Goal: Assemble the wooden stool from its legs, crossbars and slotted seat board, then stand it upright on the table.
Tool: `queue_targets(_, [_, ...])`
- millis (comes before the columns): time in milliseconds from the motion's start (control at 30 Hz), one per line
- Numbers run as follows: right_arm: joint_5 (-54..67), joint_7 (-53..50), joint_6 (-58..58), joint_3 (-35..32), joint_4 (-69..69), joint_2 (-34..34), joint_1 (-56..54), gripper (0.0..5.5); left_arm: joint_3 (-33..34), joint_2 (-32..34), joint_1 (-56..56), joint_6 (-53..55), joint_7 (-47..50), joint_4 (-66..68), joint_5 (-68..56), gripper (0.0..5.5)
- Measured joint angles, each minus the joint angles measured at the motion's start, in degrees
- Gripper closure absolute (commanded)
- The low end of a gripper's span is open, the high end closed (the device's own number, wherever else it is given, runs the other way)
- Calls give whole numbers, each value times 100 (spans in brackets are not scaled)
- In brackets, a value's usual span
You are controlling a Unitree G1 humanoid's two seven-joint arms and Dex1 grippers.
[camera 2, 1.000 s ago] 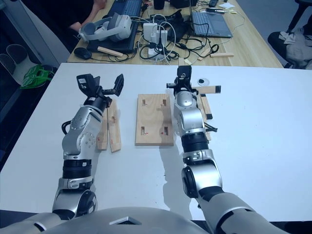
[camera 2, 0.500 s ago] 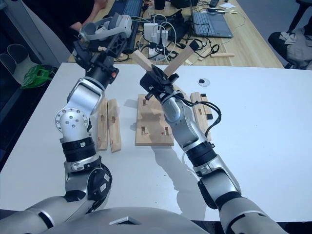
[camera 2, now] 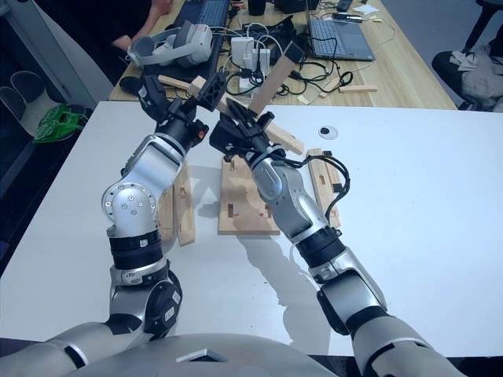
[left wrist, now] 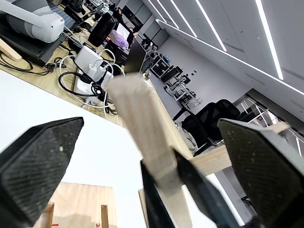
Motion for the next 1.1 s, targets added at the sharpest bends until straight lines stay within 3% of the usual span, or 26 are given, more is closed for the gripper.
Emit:
queue_targets(167, [-11, -35, -240, -15, -2, 81, -3, 449, 61, -6, 2, 5, 153, 27, -24, 52])
queue_targets(433, [-8, 165, -561, 37, 17, 95, 188, 449, 450, -14, 1, -125, 582, 107, -666, 187])
queue_targets(900, [-5, 188, -634, -25, 122, 156, 222, 449, 199, -13, 1, -254, 880, 30, -990, 412])
queue_targets(1100, [-5, 196, -673, -41, 133, 155, 224, 449, 170, -13, 1, -305, 1003, 30, -1113, 418])
